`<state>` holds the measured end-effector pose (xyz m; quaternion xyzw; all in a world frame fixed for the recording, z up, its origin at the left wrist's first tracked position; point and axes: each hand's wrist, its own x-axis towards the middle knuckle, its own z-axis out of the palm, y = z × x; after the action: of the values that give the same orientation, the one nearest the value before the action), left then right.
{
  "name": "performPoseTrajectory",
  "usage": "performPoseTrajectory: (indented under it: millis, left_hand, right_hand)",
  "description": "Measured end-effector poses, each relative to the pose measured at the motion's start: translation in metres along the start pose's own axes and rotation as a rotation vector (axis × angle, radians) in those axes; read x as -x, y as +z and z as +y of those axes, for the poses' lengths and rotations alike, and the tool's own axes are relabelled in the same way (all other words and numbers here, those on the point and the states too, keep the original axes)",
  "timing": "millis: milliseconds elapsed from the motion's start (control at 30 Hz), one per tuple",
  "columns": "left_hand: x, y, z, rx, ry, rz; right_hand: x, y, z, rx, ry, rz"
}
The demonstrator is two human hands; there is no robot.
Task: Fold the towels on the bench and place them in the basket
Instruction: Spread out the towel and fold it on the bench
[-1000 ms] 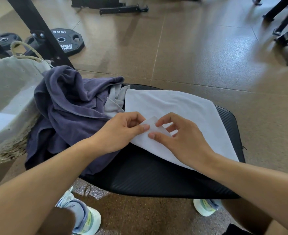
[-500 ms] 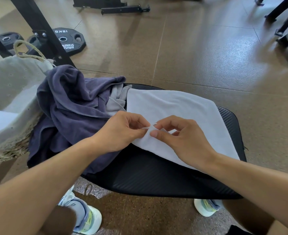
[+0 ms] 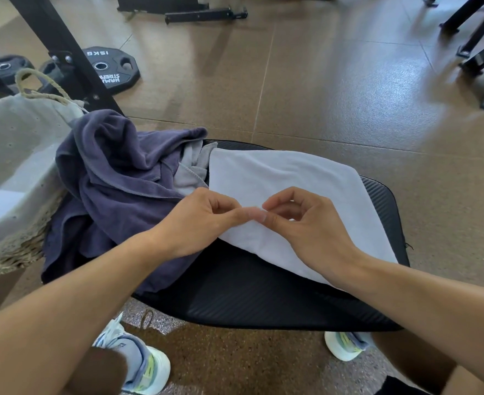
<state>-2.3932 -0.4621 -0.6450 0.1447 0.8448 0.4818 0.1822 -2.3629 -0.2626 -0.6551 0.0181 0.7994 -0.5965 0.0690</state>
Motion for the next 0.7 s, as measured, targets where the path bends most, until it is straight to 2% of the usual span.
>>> performPoseTrajectory:
  millis: [367,700]
  left_hand:
    - [-0.0045,0.004,-0.0062,-0.013,0.041,0.086]
    - [-0.0008,0.0053,0.0,-0.005,0.092,0.084]
  right_hand:
    - [0.0033,-0.0019,-0.0048,0.014,-0.031,-0.058]
    - [0.002,-0.0081,-0.0046,-0.001,-0.07,-0.088]
